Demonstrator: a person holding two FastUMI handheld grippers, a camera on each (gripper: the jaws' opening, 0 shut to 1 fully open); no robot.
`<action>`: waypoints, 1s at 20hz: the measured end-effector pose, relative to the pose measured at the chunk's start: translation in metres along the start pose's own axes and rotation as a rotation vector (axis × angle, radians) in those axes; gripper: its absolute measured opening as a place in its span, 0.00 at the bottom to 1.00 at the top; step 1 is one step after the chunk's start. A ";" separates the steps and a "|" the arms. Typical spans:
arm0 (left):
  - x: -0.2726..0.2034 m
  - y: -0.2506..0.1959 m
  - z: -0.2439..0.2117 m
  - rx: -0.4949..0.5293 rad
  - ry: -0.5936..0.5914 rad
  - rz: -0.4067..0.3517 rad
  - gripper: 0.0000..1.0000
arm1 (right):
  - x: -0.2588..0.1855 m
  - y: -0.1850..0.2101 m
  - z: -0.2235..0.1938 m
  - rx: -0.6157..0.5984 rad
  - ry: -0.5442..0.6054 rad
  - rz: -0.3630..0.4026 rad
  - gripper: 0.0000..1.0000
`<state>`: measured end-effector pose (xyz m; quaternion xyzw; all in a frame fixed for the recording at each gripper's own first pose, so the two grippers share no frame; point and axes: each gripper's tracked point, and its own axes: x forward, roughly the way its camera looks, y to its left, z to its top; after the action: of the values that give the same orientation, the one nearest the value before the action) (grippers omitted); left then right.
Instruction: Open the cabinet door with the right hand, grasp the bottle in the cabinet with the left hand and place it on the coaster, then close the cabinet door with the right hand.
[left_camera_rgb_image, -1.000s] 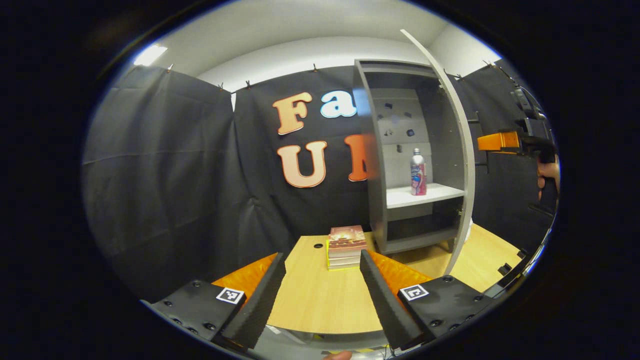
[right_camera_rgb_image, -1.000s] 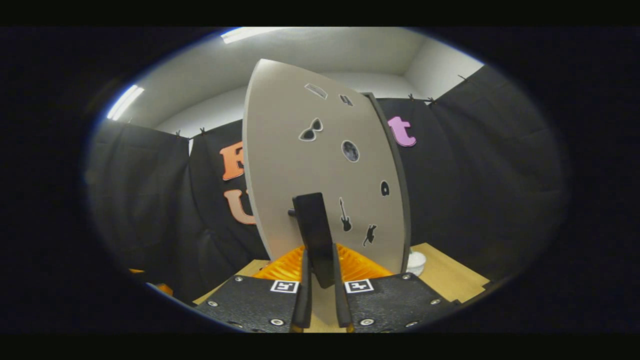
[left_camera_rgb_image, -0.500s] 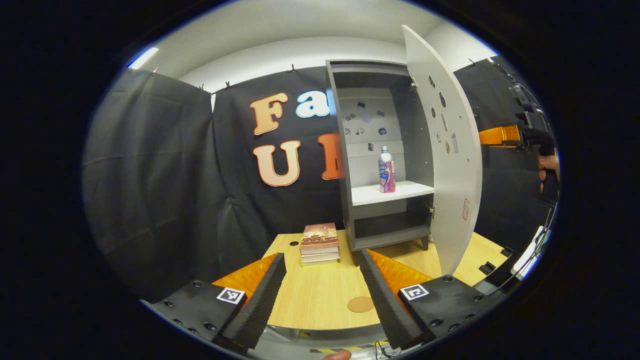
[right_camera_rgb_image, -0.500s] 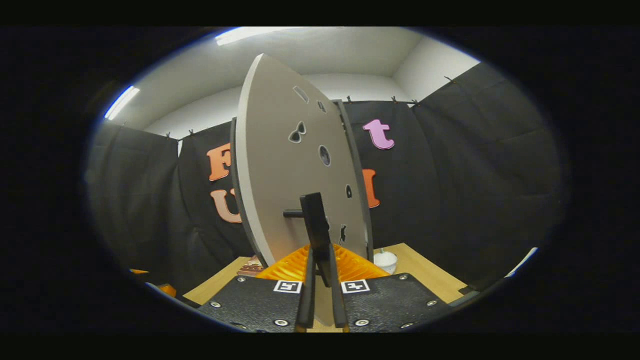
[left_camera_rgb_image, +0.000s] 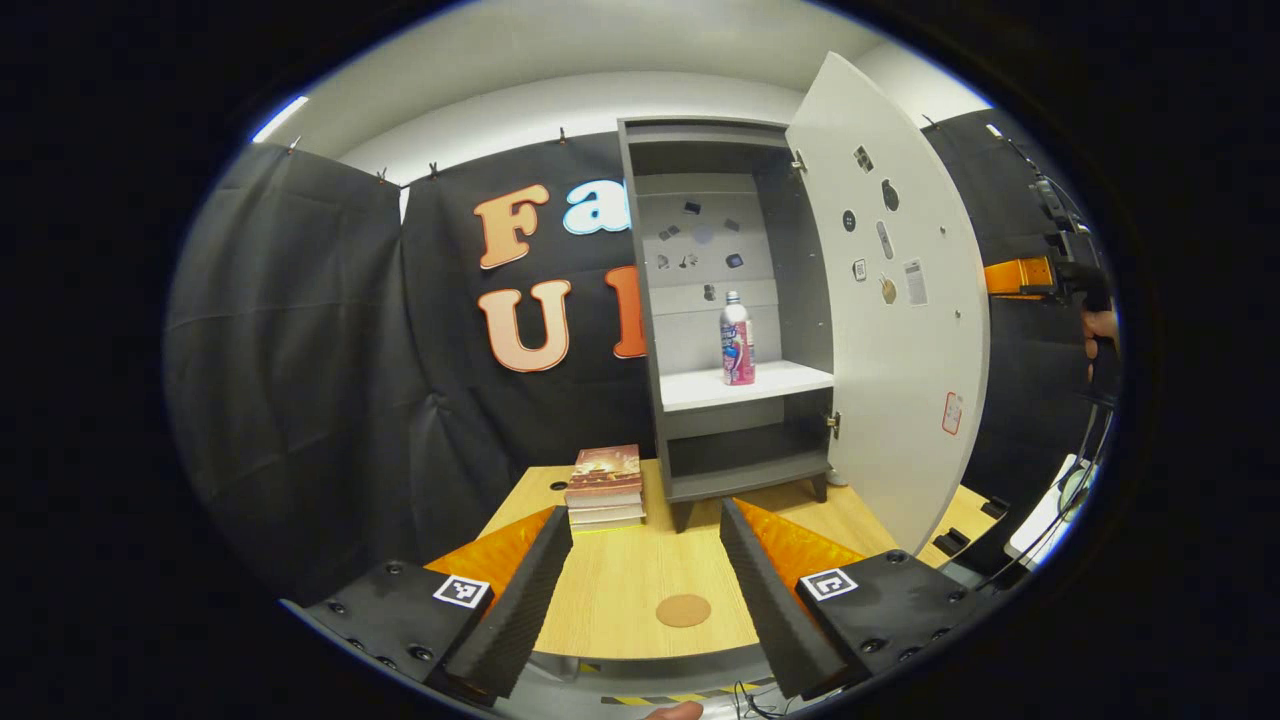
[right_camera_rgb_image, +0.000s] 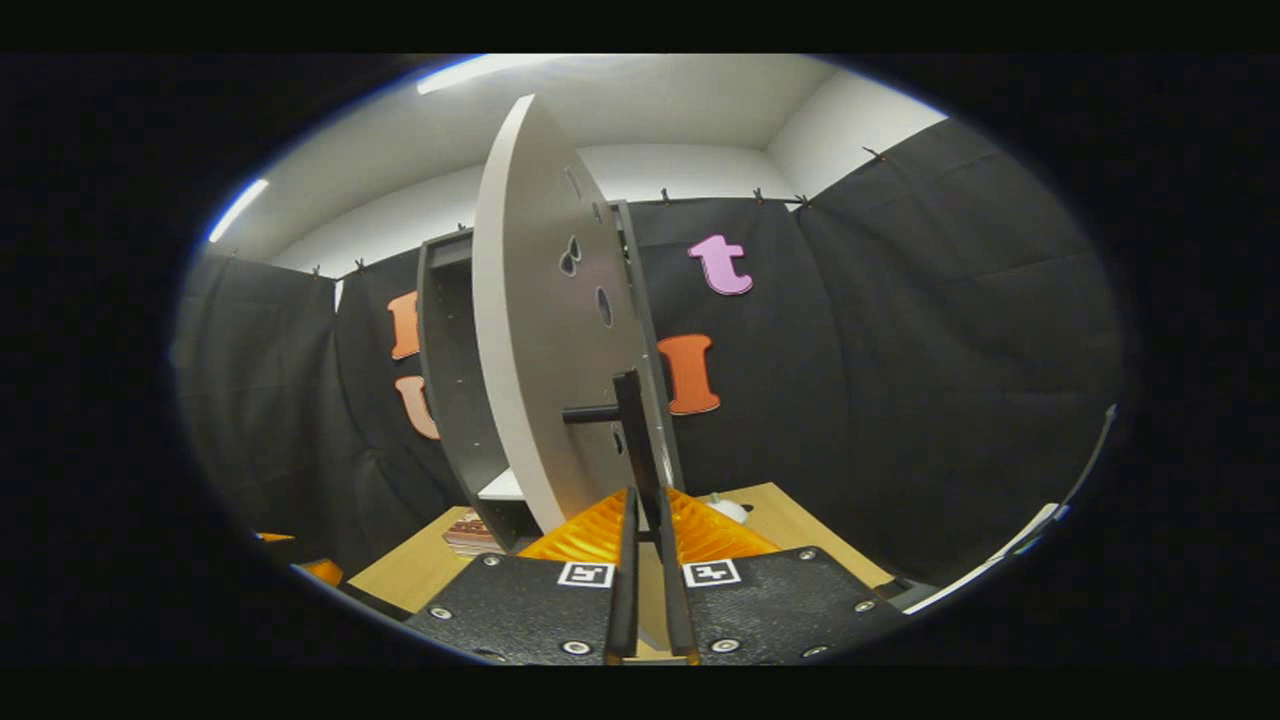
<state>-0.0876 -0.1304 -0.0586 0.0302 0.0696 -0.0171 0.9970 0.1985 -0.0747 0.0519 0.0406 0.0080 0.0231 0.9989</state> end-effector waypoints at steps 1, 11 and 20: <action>0.002 -0.006 0.002 0.003 -0.001 -0.007 1.00 | 0.001 -0.007 0.001 -0.004 -0.001 -0.007 0.05; 0.008 -0.034 0.019 -0.007 -0.020 -0.043 0.97 | 0.004 -0.050 0.000 0.048 0.017 0.004 0.08; 0.034 -0.031 0.040 -0.022 -0.039 -0.031 0.97 | -0.044 -0.031 0.001 0.012 -0.038 -0.016 0.07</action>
<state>-0.0500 -0.1647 -0.0257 0.0176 0.0509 -0.0323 0.9980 0.1564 -0.1081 0.0510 0.0472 -0.0104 0.0141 0.9987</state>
